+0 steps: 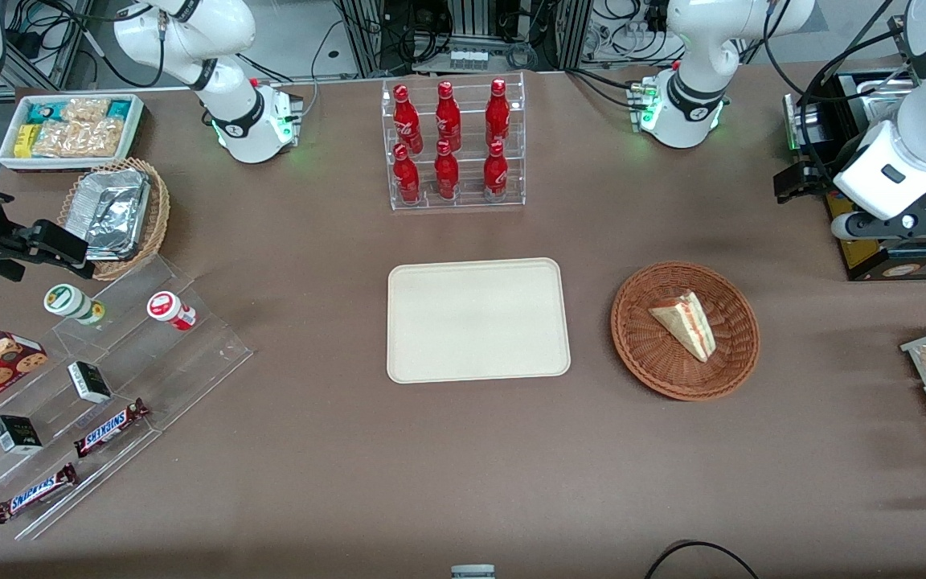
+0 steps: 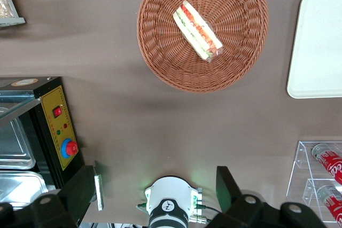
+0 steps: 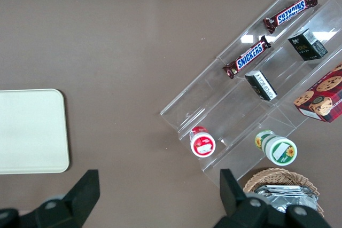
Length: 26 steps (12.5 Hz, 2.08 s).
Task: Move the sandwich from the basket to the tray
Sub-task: 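Move the left gripper over the wrapped sandwich in the wicker basket, then lower the left gripper and close it on the sandwich's wrapped end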
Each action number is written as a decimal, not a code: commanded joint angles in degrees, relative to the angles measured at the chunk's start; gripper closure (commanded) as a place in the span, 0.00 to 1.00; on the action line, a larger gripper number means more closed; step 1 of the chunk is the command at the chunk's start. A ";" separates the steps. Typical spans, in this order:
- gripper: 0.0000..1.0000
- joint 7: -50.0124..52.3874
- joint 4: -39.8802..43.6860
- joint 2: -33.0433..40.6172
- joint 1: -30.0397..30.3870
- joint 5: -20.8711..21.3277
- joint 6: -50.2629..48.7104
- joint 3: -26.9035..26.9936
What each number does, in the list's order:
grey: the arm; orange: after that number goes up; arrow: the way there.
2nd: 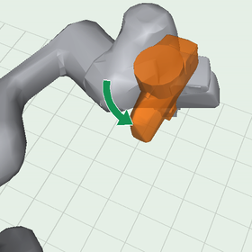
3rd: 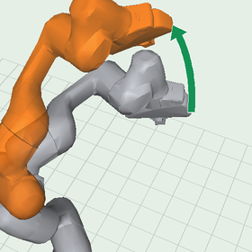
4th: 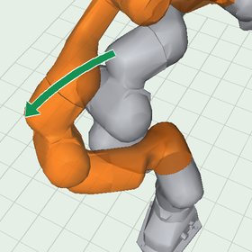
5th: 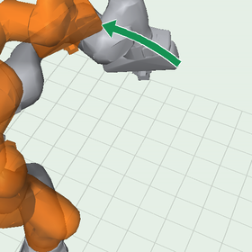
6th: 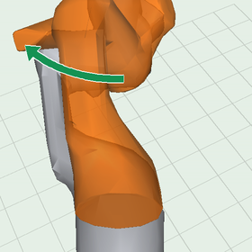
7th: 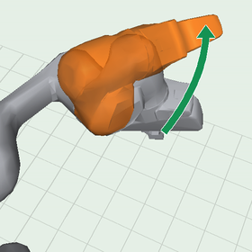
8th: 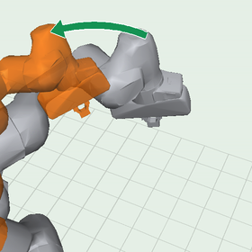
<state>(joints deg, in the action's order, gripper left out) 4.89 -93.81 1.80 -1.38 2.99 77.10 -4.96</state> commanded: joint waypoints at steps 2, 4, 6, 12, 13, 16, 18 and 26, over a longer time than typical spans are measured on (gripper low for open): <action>0.00 0.83 0.91 -0.40 -0.12 -0.61 -0.99 -0.05; 0.00 0.74 0.91 -2.76 -0.12 -1.14 -0.90 -0.14; 0.00 0.65 -0.84 -3.21 -0.12 -3.07 0.50 -0.14; 0.00 1.09 -17.78 -3.47 -1.78 -2.72 22.00 -0.49; 0.00 1.35 -20.33 -3.47 -2.22 -2.72 25.17 -0.41; 0.00 5.98 -27.45 -3.91 -2.49 -2.64 36.85 -0.58; 0.00 8.38 -31.85 -3.91 -2.49 -2.37 43.72 -1.28; 0.00 43.25 -33.72 -8.66 -2.49 -2.37 53.24 -3.04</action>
<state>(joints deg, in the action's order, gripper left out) 41.62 -127.42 -6.13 -3.58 0.73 128.91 -7.92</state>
